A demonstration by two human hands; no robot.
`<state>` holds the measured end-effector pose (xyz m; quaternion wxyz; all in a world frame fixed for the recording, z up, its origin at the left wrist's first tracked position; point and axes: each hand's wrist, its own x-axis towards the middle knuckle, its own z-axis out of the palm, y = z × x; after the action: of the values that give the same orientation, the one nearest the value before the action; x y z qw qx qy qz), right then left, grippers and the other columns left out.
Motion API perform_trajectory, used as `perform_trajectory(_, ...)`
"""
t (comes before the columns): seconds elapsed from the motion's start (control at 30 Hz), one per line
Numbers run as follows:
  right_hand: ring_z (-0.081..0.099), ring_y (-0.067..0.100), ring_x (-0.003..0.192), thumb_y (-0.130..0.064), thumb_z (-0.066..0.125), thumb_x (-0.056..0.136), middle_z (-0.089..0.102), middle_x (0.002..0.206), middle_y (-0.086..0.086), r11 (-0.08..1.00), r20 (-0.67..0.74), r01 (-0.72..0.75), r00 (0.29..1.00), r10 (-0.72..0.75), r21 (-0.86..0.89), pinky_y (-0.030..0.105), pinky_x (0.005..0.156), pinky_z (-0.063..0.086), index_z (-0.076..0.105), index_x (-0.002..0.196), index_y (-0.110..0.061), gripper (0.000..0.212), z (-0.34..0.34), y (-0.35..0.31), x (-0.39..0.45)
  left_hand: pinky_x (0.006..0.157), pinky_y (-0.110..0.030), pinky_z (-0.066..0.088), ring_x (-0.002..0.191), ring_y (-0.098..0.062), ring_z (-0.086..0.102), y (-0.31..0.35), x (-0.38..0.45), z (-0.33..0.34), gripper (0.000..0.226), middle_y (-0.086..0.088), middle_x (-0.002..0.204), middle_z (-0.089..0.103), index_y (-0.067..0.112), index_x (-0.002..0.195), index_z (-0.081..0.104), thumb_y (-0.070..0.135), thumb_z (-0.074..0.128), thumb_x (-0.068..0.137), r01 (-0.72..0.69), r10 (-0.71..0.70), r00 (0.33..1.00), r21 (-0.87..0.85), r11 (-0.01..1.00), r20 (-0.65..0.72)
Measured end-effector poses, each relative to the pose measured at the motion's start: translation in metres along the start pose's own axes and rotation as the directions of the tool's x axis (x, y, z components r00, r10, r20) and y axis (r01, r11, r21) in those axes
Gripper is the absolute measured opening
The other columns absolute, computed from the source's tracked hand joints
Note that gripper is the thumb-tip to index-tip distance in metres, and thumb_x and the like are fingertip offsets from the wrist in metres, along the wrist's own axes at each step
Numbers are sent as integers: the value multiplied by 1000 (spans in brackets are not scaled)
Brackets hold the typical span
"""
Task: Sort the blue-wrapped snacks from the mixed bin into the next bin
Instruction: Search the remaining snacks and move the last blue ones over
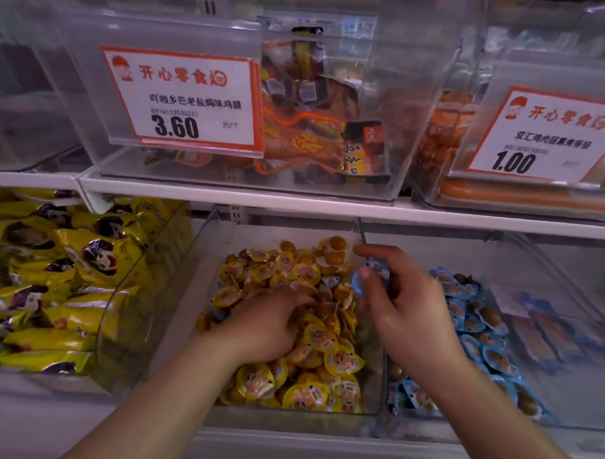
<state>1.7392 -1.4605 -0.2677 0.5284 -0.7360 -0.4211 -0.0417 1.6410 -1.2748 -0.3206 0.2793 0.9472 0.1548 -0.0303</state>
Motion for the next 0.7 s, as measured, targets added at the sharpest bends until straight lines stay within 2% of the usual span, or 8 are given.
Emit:
perform_trajectory(0.07,62,22,53,-25,56,99,65,65,-1,999,16,26,1000,-25,-39,39,45,45,61,113,-45,25,1,2,-3,112,-36,38,133,-12,48,1,-1,-10,64,13,144,52,49,134,48,33,51,72,30,-31,997,17,999,73)
perform_trajectory(0.17,59,-5,57,-17,59,98,58,67,-28,997,16,54,998,-53,-63,9,49,39,66,116,-28,23,3,3,-3,103,-31,48,128,-12,52,-12,-1,-27,77,13,148,48,53,142,38,27,65,74,82,-95,973,67,994,212)
perform_trajectory(0.23,54,-16,59,-12,60,97,52,63,-33,996,20,60,998,-59,-69,1,51,35,68,116,-21,23,5,3,-3,100,-34,52,126,-14,54,-20,-2,-30,84,11,150,45,53,146,30,28,70,77,106,-139,952,134,985,271)
perform_trajectory(0.3,53,-19,61,-10,61,97,48,64,-32,992,24,83,996,-81,-94,-1,51,33,69,116,-18,23,6,2,-4,98,-32,53,124,-13,55,-26,0,-26,82,12,148,46,51,146,31,33,72,78,113,-149,957,153,982,250)
perform_trajectory(0.4,56,-15,70,-13,60,97,64,89,-22,982,43,111,994,-105,-154,1,57,36,68,119,-22,25,9,-1,-4,95,-23,49,122,-8,55,-30,5,-18,75,14,142,53,45,145,38,35,71,78,78,-96,983,119,990,158)
perform_trajectory(0.5,61,-3,86,-15,60,97,70,106,-12,972,41,132,991,-126,-193,6,68,42,67,119,-26,25,12,0,-4,101,-30,48,125,-8,55,-29,10,-8,76,17,139,56,46,145,38,41,74,78,15,-20,994,51,999,108)
perform_trajectory(0.6,54,-7,62,-14,62,96,68,93,-13,967,25,144,990,-142,-211,6,55,34,68,116,-25,24,17,0,-3,100,-31,49,124,-8,55,-29,13,-2,87,19,142,53,50,147,28,57,72,71,-39,25,991,106,994,129)
perform_trajectory(0.7,50,-8,55,-13,63,95,66,87,-16,964,16,138,990,-138,-226,5,53,30,69,114,-26,23,20,-2,-3,96,-34,51,115,-8,59,-30,13,-2,76,17,134,58,51,140,33,56,69,74,-51,42,982,41,998,182)
